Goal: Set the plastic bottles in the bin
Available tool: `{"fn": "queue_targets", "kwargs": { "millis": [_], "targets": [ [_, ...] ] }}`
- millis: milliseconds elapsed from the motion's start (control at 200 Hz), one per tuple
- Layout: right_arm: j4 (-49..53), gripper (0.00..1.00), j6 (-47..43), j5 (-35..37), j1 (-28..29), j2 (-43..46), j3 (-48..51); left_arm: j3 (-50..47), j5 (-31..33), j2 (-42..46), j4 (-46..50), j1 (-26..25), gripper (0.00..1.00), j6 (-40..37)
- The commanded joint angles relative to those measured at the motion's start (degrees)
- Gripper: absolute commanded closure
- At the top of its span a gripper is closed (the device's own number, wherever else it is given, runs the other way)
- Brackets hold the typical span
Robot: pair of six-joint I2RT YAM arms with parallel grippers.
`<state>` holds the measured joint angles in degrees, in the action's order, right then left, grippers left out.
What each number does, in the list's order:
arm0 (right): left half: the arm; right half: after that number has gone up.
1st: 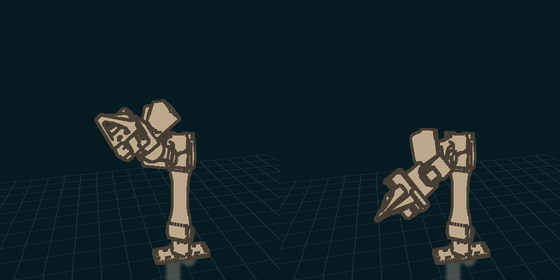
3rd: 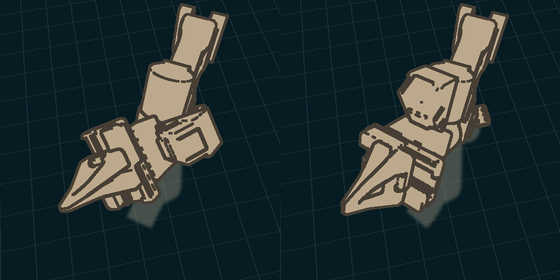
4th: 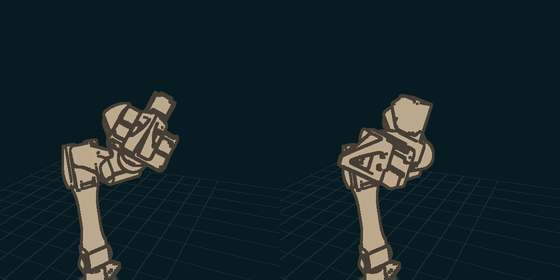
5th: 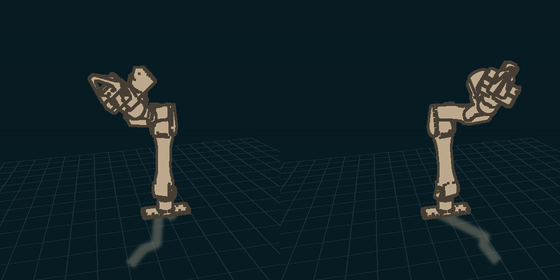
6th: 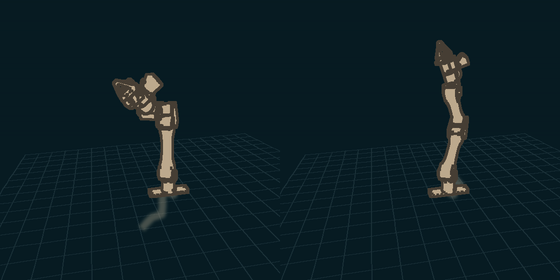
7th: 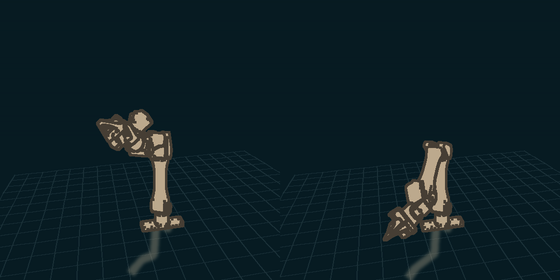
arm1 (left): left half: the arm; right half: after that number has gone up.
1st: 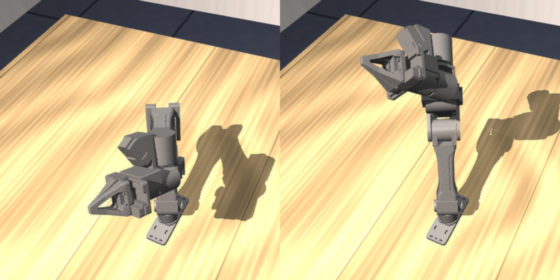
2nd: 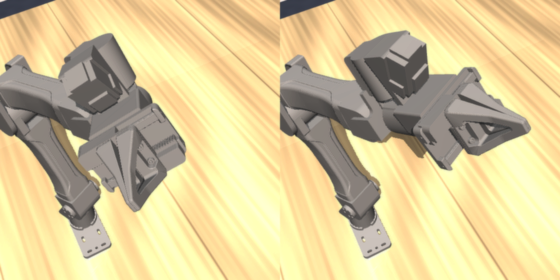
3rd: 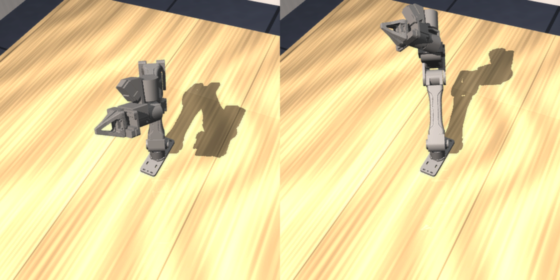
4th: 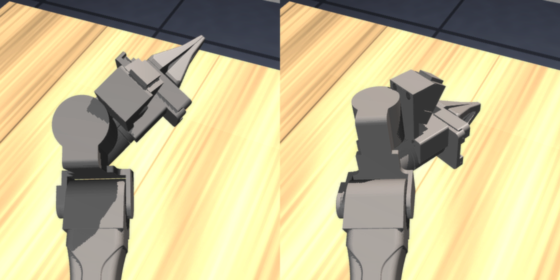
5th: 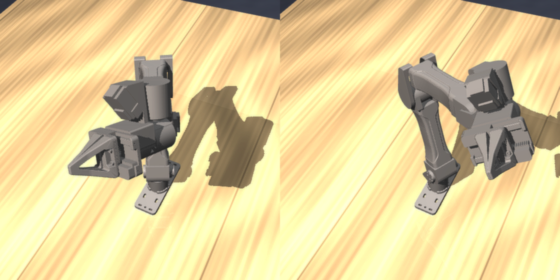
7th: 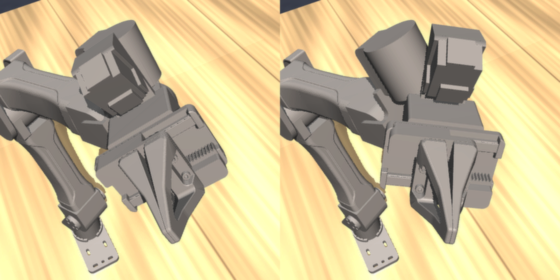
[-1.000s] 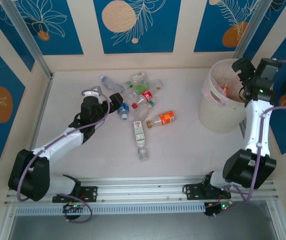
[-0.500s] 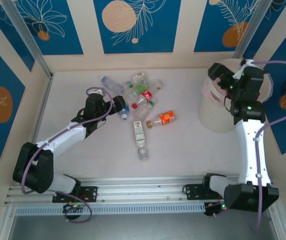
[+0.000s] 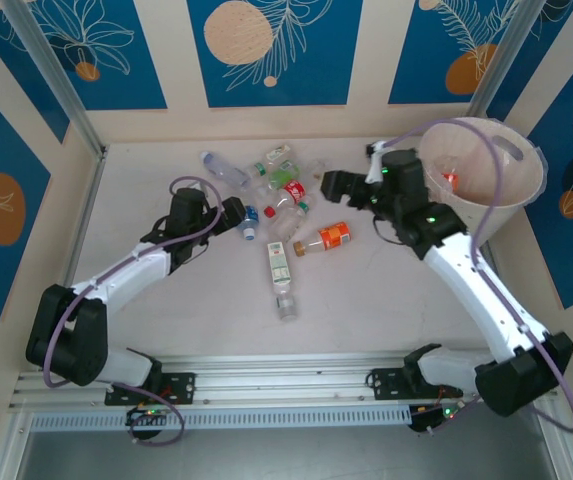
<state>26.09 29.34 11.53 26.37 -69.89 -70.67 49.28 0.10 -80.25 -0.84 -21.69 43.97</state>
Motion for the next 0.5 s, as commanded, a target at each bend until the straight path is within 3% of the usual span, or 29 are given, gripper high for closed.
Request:
{"fn": "queue_targets", "kwargs": {
  "millis": [0,150,495],
  "targets": [
    [0.2,0.04,5.4,4.1,6.0,-4.4,2.1,1.9,-0.2,-0.5,1.8,1.5,0.0,1.5],
    [-0.8,0.04,7.5,2.9,12.1,-13.0,1.4,1.9,-2.3,-1.1,1.9,2.7,0.0,2.4],
    [9.5,0.09,5.7,4.5,18.3,-31.8,-8.8,0.1,-4.0,-1.2,-0.3,4.0,0.0,3.8]
  ]
}}
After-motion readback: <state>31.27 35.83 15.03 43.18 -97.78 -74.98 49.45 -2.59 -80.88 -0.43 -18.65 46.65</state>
